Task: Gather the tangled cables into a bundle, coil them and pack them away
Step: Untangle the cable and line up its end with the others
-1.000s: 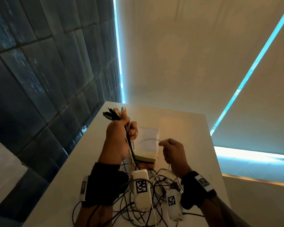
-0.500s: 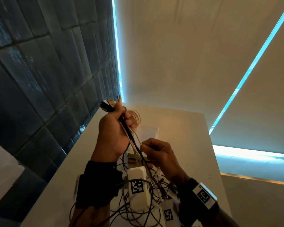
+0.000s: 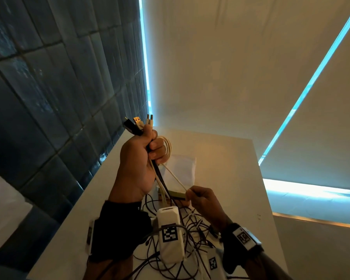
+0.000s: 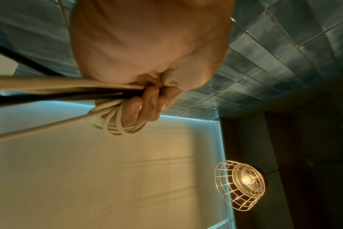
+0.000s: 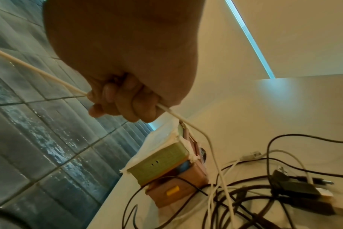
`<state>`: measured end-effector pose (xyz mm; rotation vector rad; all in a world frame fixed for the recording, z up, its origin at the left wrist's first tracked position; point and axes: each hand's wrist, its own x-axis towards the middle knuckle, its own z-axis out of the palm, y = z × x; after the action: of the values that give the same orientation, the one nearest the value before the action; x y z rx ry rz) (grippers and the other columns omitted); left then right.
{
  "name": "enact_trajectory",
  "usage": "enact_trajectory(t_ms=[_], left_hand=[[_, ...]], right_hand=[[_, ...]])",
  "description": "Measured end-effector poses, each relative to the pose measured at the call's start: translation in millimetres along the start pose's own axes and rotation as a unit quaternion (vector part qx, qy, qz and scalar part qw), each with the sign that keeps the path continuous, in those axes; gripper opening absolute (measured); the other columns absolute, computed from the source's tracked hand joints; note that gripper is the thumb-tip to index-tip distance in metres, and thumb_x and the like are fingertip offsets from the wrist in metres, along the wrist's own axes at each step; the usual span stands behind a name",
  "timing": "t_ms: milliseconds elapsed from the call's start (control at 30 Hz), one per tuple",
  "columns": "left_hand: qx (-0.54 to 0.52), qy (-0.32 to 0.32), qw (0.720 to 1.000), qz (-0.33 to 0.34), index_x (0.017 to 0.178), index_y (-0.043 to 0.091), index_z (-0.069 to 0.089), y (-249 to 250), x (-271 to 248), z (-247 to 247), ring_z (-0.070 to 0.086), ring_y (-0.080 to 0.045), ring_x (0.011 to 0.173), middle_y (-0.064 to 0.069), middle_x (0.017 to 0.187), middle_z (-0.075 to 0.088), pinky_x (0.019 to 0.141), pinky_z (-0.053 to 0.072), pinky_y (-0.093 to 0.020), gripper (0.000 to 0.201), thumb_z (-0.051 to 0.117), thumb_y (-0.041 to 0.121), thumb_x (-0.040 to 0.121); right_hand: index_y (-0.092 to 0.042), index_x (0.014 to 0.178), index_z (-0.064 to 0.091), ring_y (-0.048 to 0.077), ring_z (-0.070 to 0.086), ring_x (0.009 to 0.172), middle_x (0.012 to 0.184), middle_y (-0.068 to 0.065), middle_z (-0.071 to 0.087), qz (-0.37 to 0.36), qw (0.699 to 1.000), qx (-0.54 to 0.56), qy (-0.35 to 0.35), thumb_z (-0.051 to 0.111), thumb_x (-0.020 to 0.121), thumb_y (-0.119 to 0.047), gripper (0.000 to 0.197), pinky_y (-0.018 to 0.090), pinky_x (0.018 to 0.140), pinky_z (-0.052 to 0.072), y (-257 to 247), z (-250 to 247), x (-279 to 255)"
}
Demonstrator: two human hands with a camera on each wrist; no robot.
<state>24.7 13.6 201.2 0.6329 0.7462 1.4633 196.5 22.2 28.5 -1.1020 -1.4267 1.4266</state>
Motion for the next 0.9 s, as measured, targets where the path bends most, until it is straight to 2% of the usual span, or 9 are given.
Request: enact_trajectory(t_ms=[133, 233, 367, 433, 533, 633, 733, 800, 900], left_hand=[[0.008, 0.002, 1.0, -0.007, 0.067, 0.017, 0.034, 0.5, 1.1, -2.9, 0.026, -0.003, 0.037, 0.009, 0.048, 0.033, 0.038, 0.025, -0.018, 0.038, 0.03, 0.029, 0.103], [0.019, 0.017, 1.0, -0.016, 0.066, 0.017, 0.034, -3.1, 2.0, -5.5, 0.026, -0.003, 0.036, 0.009, 0.047, 0.033, 0.037, 0.025, -0.018, 0.04, 0.03, 0.029, 0.103], [0.06, 0.019, 0.998, -0.002, 0.066, 0.018, 0.034, -1.0, 2.2, -3.0, 0.025, -0.003, 0.037, 0.009, 0.048, 0.033, 0.04, 0.023, -0.019, 0.039, 0.033, 0.031, 0.103], [0.073, 0.025, 0.997, -0.001, 0.066, 0.018, 0.035, -2.7, 2.1, -0.6, 0.026, -0.004, 0.038, 0.009, 0.048, 0.034, 0.04, 0.023, -0.02, 0.039, 0.033, 0.032, 0.102], [0.088, 0.051, 0.995, -0.005, 0.066, 0.017, 0.038, -9.9, 2.4, 3.6, 0.029, -0.005, 0.04, 0.008, 0.049, 0.038, 0.045, 0.025, -0.023, 0.039, 0.035, 0.033, 0.102], [0.136, 0.096, 0.986, 0.011, 0.072, 0.013, 0.049, -12.8, 2.1, 4.2, 0.048, -0.008, 0.044, 0.004, 0.051, 0.054, 0.051, 0.04, -0.025, 0.038, 0.038, 0.033, 0.101], [0.061, 0.067, 0.996, 0.0, 0.077, 0.012, 0.049, -9.0, -0.7, 5.1, 0.053, -0.013, 0.052, 0.0, 0.058, 0.057, 0.053, 0.044, -0.024, 0.034, 0.037, 0.033, 0.101], [-0.023, 0.04, 0.999, -0.001, 0.071, 0.015, 0.042, -3.1, -3.0, 6.3, 0.043, -0.01, 0.05, 0.003, 0.056, 0.045, 0.05, 0.036, -0.022, 0.035, 0.035, 0.031, 0.102], [-0.054, 0.024, 0.998, 0.024, 0.067, 0.017, 0.038, 3.6, -5.5, 4.8, 0.03, -0.006, 0.044, 0.008, 0.052, 0.034, 0.046, 0.03, -0.02, 0.037, 0.032, 0.03, 0.102]], right_hand=[[0.004, 0.07, 0.059, 0.003, 0.042, 0.05, 0.058, 0.002, 0.046, 0.052, 0.997, -0.047, 0.035, 0.048, 0.095, 0.002, 0.028, 0.014, 0.051, 0.037, 20.5, -9.4, 2.6], [-0.009, 0.063, 0.065, 0.009, 0.045, 0.053, 0.057, -0.002, 0.053, 0.083, 0.978, -0.164, 0.099, 0.054, 0.092, -0.009, 0.031, 0.025, 0.056, 0.038, 23.4, -15.3, 11.0], [-0.01, 0.07, 0.065, 0.004, 0.038, 0.042, 0.054, -0.003, 0.049, 0.014, 0.981, -0.067, 0.183, 0.056, 0.092, -0.015, 0.025, 0.022, 0.043, 0.033, -37.8, -11.6, 16.7], [-0.008, 0.076, 0.064, 0.006, 0.035, 0.043, 0.054, -0.005, 0.046, -0.057, 0.985, -0.003, 0.162, 0.054, 0.094, -0.013, 0.021, 0.02, 0.041, 0.03, -80.2, -2.0, 14.5], [-0.008, 0.078, 0.062, 0.004, 0.036, 0.044, 0.052, -0.011, 0.046, -0.169, 0.979, -0.007, 0.112, 0.053, 0.096, -0.01, 0.02, 0.017, 0.043, 0.032, -127.0, 18.1, 4.1], [-0.013, 0.075, 0.062, 0.001, 0.046, 0.048, 0.054, -0.013, 0.053, -0.237, 0.97, -0.029, 0.047, 0.053, 0.095, -0.006, 0.023, 0.009, 0.049, 0.035, -146.0, 35.5, -12.1], [-0.009, 0.076, 0.063, -0.002, 0.048, 0.049, 0.055, -0.016, 0.054, -0.222, 0.974, -0.05, -0.012, 0.055, 0.094, -0.003, 0.021, 0.007, 0.051, 0.035, -138.4, 42.5, -18.4], [-0.006, 0.074, 0.063, -0.002, 0.046, 0.047, 0.052, -0.015, 0.052, -0.173, 0.984, -0.031, -0.037, 0.055, 0.094, -0.003, 0.022, 0.007, 0.05, 0.034, -124.2, 40.6, -16.9], [-0.01, 0.069, 0.06, -0.002, 0.045, 0.046, 0.051, -0.013, 0.051, -0.093, 0.994, 0.006, -0.051, 0.052, 0.095, -0.005, 0.028, 0.009, 0.049, 0.036, -91.9, 31.9, -13.5]])
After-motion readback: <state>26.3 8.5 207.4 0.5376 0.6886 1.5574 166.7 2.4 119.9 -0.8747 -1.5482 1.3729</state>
